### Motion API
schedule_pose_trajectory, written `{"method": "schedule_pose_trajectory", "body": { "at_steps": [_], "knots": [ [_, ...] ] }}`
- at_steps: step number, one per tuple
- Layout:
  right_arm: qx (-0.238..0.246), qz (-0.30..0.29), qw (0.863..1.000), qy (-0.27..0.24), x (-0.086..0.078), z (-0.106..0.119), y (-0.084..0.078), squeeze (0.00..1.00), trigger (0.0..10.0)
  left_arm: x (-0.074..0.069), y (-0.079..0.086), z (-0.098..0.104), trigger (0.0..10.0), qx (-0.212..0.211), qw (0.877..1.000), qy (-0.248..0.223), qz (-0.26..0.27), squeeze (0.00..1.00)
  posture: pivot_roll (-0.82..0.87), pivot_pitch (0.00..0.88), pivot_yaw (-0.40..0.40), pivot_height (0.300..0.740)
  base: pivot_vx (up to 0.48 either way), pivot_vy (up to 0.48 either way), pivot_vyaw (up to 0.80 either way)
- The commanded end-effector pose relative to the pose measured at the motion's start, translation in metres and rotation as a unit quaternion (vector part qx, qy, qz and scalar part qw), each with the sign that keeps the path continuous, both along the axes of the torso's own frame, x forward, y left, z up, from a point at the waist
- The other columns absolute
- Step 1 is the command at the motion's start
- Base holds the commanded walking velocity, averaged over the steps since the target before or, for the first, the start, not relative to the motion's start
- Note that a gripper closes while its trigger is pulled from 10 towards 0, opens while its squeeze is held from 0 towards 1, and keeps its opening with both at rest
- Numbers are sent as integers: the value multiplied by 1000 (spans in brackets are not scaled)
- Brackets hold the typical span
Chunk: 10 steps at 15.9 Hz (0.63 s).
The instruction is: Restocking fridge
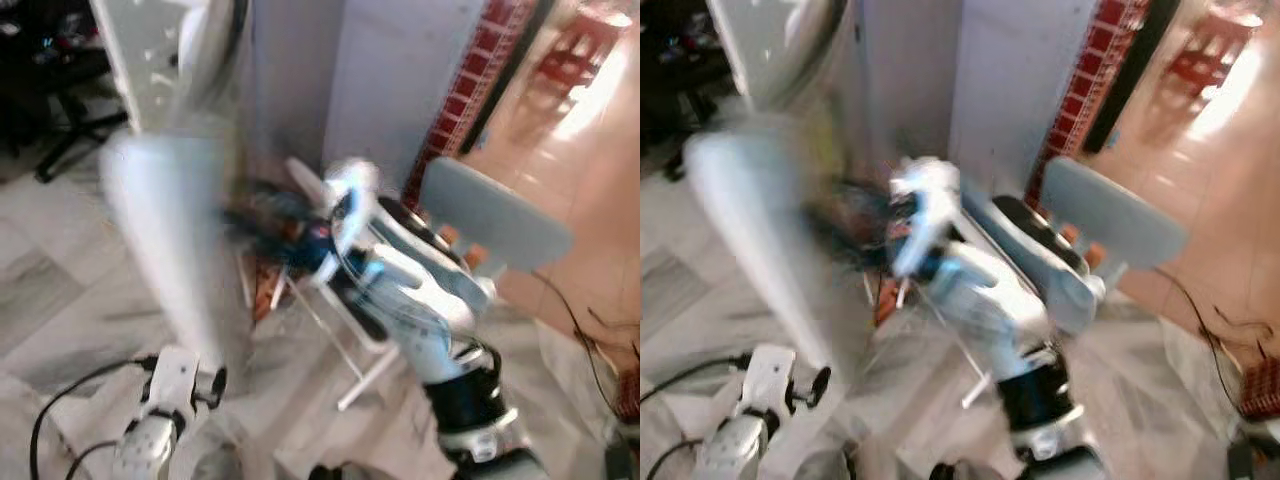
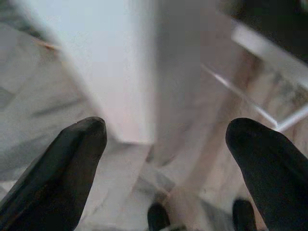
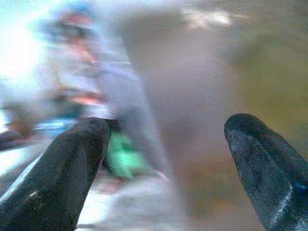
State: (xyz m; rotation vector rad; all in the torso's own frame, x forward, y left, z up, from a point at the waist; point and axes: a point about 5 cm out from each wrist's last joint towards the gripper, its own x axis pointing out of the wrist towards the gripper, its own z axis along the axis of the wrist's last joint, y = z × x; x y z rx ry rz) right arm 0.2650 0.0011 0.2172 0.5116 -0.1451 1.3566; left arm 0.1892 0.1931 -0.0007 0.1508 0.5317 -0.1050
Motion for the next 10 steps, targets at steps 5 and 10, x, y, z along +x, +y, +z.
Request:
{"method": "schedule_pose_trajectory", "body": {
  "at_steps": [5, 10],
  "knots": [
    [-189, -240, 952, 8, 40, -72, -50, 0, 10000, 8, 15, 7, 10000, 75, 996, -51, 15, 0, 233, 36, -100, 740, 0, 0, 0],
    [-224, -491, 839, 76, 42, -114, -130, 0, 10000, 49, 6, 57, 10000, 60, 983, -172, 19, 0, 215, 40, -94, 740, 0, 161, 0]
  ]
}}
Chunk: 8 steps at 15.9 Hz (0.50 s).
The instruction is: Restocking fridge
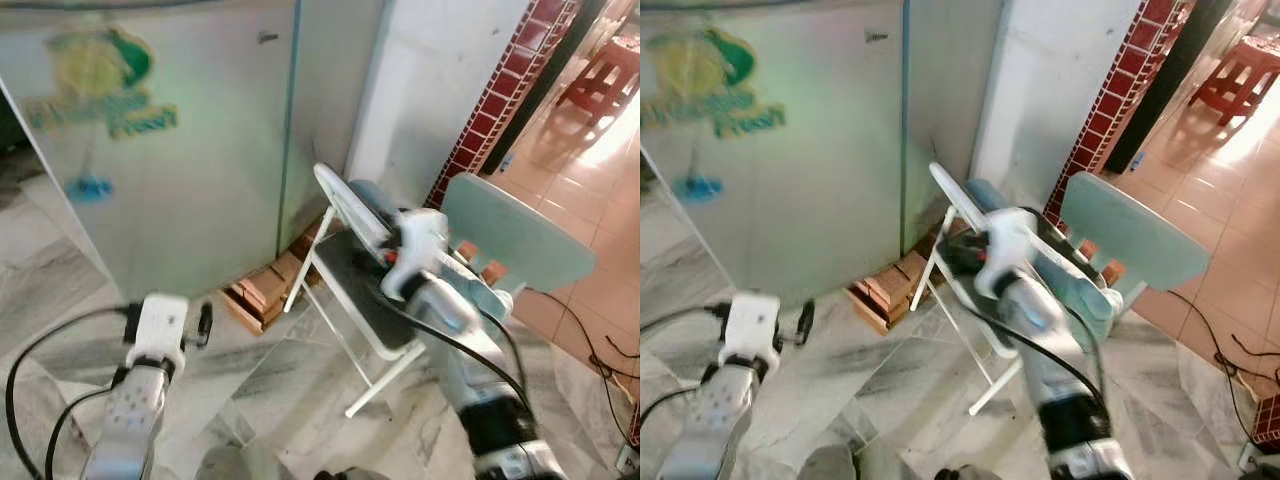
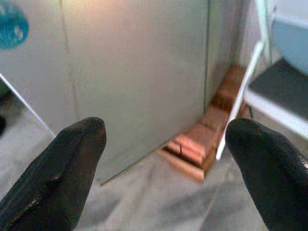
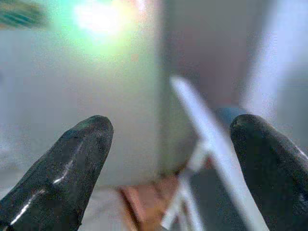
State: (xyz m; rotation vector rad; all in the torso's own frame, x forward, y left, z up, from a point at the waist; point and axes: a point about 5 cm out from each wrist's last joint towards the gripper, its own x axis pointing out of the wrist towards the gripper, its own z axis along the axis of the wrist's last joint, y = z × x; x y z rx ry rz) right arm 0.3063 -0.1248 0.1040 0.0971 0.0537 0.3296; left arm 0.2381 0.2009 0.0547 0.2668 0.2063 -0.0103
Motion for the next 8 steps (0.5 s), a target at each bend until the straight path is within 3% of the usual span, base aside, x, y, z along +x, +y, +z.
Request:
{"method": "schedule_pose_trajectory", "body": {
  "at_steps": [1, 3, 8],
  "knots": [
    [-7, -43, 999, -2, -1, -4, -11, 0, 10000, 3, -4, 7, 10000, 4, 1000, -20, -1, 0, 208, 42, -91, 740, 0, 480, 0],
    [-12, -83, 996, -2, -5, -9, -19, 0, 10000, 6, -11, 16, 10000, 1, 999, -49, -6, 0, 195, 46, -90, 740, 0, 480, 0],
    [-23, -120, 992, -7, -15, -16, -24, 0, 10000, 3, -24, 22, 10000, 13, 996, -85, -21, 0, 163, 48, -73, 740, 0, 480, 0]
  ]
}}
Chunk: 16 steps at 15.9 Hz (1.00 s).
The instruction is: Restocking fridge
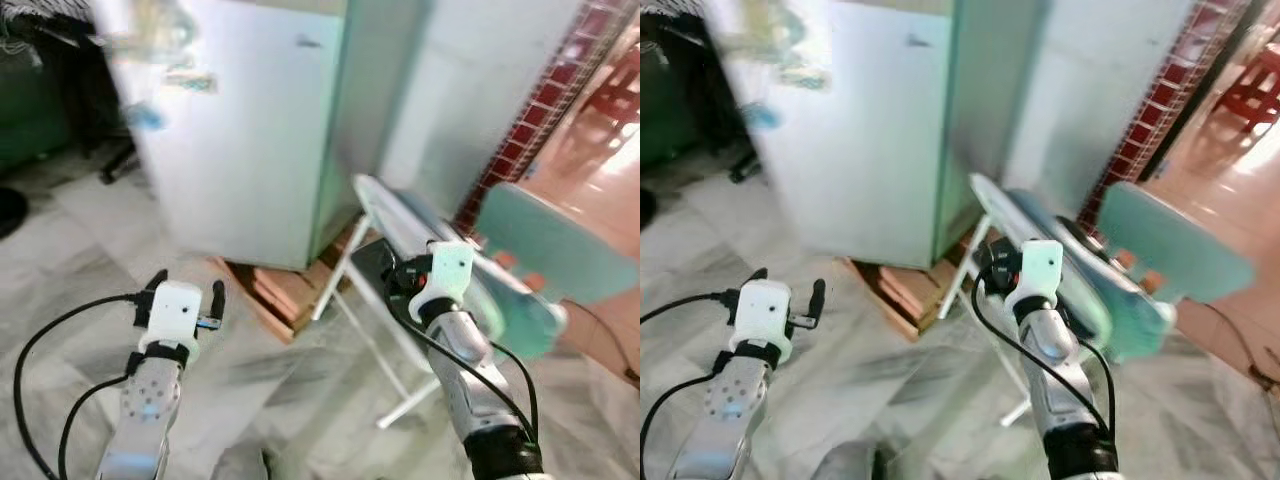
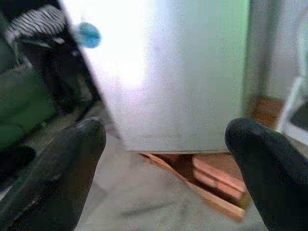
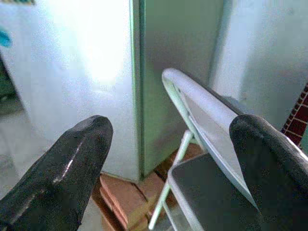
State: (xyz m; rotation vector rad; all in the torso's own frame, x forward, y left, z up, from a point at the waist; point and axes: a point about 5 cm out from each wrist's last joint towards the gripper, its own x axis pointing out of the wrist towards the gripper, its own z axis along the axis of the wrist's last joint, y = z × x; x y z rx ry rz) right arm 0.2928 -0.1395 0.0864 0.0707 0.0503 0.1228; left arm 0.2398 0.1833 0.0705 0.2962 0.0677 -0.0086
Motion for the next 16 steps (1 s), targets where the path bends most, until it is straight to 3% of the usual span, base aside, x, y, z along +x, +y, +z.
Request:
{"method": "schedule_pose_trajectory", "body": {
  "at_steps": [1, 3, 5, 6, 14, 16],
  "knots": [
    [-2, -24, 1000, -2, -4, -1, -16, 0, 10000, 6, -8, 15, 10000, -5, 999, -40, -13, 0, 161, 49, -70, 740, 0, 480, 0],
    [-9, -25, 1000, -3, -8, -3, -20, 0, 10000, 9, -9, 19, 10000, -6, 999, -47, -14, 0, 161, 45, -71, 740, 0, 478, 0],
    [-25, -63, 998, 0, -16, -9, -40, 0, 10000, 13, -11, 23, 10000, -15, 998, -55, -11, 0, 147, 30, -71, 740, 0, 476, 0],
    [-26, -69, 997, 0, -17, -10, -43, 0, 10000, 13, -11, 23, 10000, -14, 998, -55, -10, 0, 144, 26, -69, 740, 0, 476, 0],
    [-26, -93, 995, -2, -23, -12, -47, 0, 10000, 18, -3, 24, 10000, -16, 998, -58, 3, 0, 131, 25, -53, 740, 0, 476, 0],
    [-25, -107, 994, -1, -24, -14, -50, 0, 10000, 17, -5, 19, 10000, -24, 999, -46, -3, 0, 115, 18, -22, 740, 0, 476, -800]
  ]
}}
